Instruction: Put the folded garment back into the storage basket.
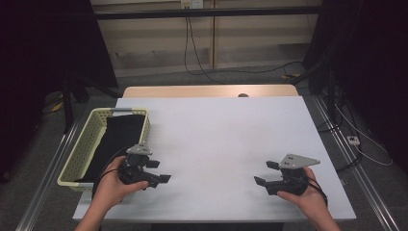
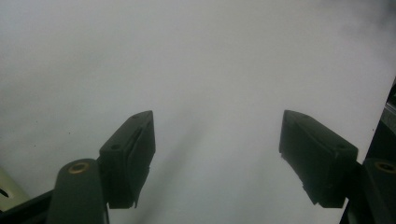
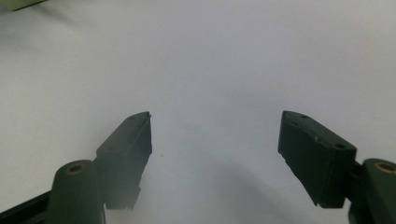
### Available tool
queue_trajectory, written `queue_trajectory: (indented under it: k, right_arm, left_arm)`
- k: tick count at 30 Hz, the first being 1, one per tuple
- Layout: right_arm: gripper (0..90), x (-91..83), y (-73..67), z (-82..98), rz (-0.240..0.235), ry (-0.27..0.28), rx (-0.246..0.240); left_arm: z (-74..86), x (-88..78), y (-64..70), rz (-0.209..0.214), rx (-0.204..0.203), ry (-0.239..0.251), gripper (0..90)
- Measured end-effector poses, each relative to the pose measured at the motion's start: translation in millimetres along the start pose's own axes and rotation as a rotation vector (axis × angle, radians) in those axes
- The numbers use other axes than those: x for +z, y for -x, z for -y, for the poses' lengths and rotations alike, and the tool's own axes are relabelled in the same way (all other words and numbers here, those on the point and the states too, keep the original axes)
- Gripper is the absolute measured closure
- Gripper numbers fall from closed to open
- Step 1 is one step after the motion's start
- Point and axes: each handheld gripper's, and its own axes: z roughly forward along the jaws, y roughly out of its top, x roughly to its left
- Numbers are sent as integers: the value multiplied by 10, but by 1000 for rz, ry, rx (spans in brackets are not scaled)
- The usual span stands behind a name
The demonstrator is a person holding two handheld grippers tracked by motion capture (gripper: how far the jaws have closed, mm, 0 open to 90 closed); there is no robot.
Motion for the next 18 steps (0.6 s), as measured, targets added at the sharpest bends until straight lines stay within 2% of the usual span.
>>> queue_trajectory:
  k: [8,12,14,18]
  right_arm:
    - [260,-39,5,50,3,-2,1]
    - [260,-41,6,62,3,1,5]
    - [260,-48,5,61,4,1,6]
    - [259,-57,-4,62,2,5,1]
  left_arm:
    - [22,-6,10,15,-11,30,256]
    - [29,5,13,33,-14,30,252]
    - [38,17,19,22,-11,25,249]
    - [48,19,36,30,-14,28,244]
